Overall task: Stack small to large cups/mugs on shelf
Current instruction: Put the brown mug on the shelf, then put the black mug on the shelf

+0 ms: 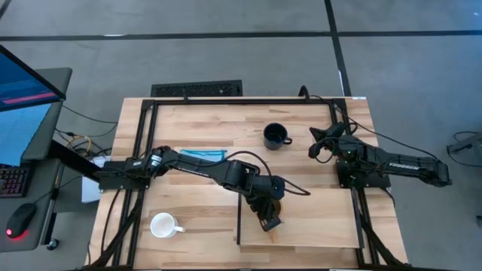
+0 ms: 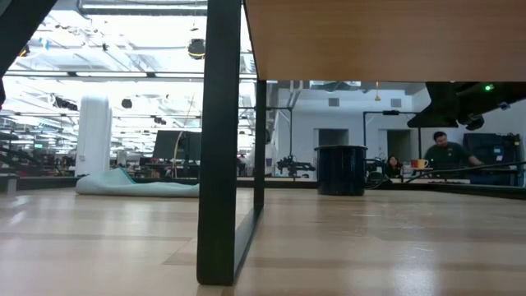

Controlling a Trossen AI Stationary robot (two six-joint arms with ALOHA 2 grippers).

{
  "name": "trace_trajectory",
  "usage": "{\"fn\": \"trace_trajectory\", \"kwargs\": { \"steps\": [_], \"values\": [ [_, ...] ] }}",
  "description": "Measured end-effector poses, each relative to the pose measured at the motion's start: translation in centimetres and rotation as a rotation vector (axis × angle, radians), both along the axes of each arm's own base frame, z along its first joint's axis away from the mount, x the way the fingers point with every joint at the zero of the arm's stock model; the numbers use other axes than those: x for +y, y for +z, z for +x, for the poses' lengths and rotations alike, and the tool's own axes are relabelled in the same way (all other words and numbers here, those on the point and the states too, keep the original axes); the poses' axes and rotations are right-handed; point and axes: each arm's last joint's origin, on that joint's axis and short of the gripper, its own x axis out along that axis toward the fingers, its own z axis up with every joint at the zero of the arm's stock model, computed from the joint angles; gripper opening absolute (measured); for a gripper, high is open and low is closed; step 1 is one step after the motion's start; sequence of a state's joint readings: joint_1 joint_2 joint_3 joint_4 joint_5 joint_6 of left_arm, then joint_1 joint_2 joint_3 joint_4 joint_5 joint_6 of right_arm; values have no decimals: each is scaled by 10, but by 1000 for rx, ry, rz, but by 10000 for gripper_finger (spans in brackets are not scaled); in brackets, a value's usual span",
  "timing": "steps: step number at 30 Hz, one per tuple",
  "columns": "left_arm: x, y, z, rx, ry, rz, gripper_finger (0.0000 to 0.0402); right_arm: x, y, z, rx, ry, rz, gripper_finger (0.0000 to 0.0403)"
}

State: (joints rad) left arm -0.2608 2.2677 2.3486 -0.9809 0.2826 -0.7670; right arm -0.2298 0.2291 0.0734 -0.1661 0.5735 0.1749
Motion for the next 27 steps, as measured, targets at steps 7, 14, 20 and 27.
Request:
{"fn": "trace_trajectory", "kwargs": {
  "steps": [7,14,20,27],
  "values": [
    [4,0,1,-14,9,38,5,0,0,0,0,0,0,33],
    [7,-1,0,5,22,53,0,0,0,0,0,0,0,33],
    [16,12,-11,20,79,114,0,0,0,0,-1,-1,0,33],
    [23,42,-23,-79,113,154,0,0,0,0,-1,-2,-1,33]
  ]
}}
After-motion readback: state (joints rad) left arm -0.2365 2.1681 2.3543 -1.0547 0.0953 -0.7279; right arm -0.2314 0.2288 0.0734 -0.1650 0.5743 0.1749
